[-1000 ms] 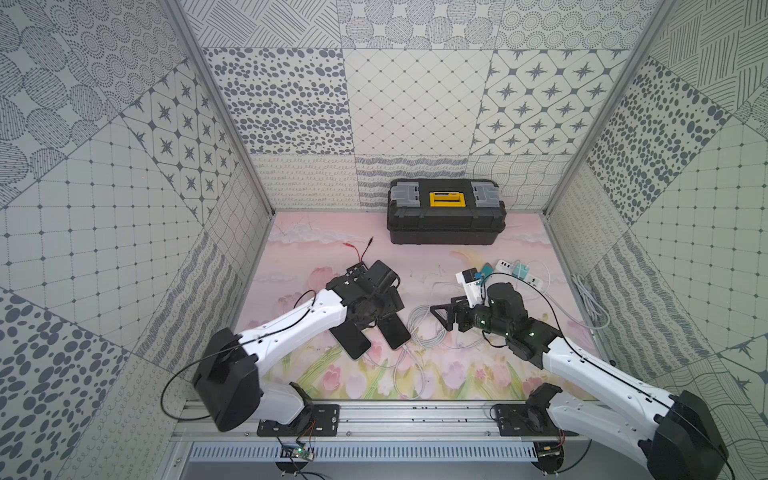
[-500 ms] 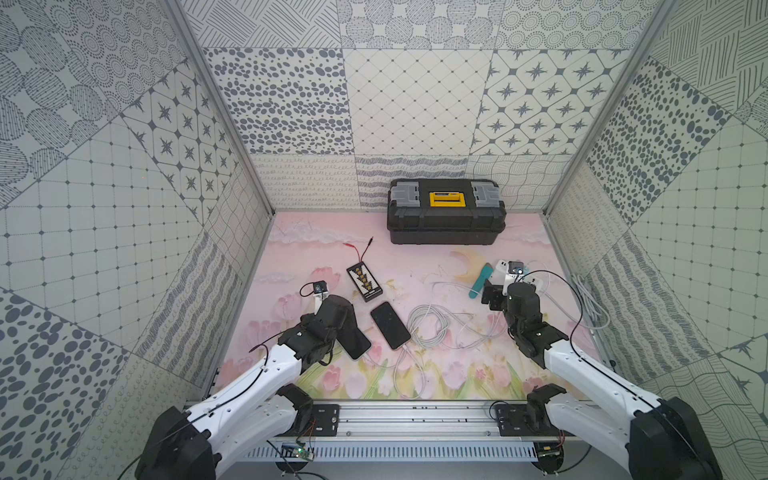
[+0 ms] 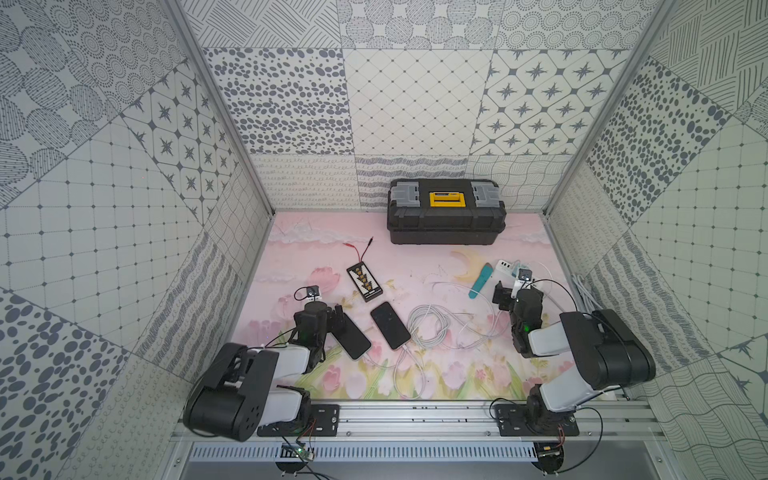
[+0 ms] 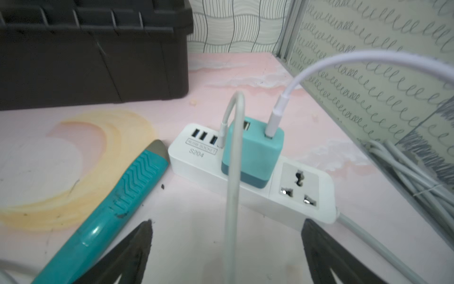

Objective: Plug the charging cable into the phone
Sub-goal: Reset both arms

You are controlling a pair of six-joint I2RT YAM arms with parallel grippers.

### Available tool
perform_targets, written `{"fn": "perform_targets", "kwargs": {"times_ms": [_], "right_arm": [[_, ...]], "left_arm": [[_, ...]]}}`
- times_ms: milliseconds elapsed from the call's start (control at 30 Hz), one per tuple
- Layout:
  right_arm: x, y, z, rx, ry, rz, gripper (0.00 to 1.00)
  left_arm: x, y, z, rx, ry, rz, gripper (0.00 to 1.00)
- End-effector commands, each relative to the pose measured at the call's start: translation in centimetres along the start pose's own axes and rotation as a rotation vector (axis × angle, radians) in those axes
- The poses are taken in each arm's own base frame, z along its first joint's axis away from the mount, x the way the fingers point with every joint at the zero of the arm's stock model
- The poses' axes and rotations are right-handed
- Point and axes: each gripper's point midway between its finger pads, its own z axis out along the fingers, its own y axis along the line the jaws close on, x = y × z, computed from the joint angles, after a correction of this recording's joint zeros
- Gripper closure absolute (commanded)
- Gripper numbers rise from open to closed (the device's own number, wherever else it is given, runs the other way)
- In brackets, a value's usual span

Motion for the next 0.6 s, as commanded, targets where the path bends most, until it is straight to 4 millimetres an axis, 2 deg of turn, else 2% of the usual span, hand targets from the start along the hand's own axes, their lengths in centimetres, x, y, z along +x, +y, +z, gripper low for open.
{"fn": "perform_targets", "kwargs": {"times_ms": [0, 67, 133, 167, 233, 300, 467, 567], "right_arm": [[-4.9, 0.9, 0.9, -0.074, -0.129, 0.083, 0.03], [-5.4, 1.3, 1.4, -0.094, -0.114, 0.076, 0.03], [-5.0, 1.4, 1.6, -0.097, -0.092, 0.07, 0.03], [-5.2, 1.4, 1.5, -0.095, -0.108, 0.073, 0.03], [-5.1, 1.4, 1.5, -0.097, -0.107, 0.073, 0.03], [-5.1, 1.3, 1.5, -0.095, -0.106, 0.072, 0.03], [-5.2, 1.4, 1.5, -0.097, -0.107, 0.071, 0.03], [-5.1, 2.1, 1.6, -0.131, -0.095, 0.05, 0.03]], "left_arm": [[-7.0, -3.5, 1.3, 0.256, -0.24, -0.002, 0.01], [-7.7, -3.6, 2.1, 0.248, -0.198, 0.005, 0.01], [-7.3, -3.7, 2.7, 0.244, -0.135, -0.004, 0.01], [-8.2, -3.8, 2.7, 0.249, -0.168, 0.004, 0.01], [-7.5, -3.3, 2.7, 0.231, -0.156, -0.01, 0.01], [-8.0, -3.3, 2.6, 0.229, -0.18, -0.007, 0.01], [-7.5, -4.8, 2.7, 0.301, -0.136, 0.039, 0.01], [-7.6, -4.9, 2.7, 0.301, -0.139, 0.047, 0.01]]}}
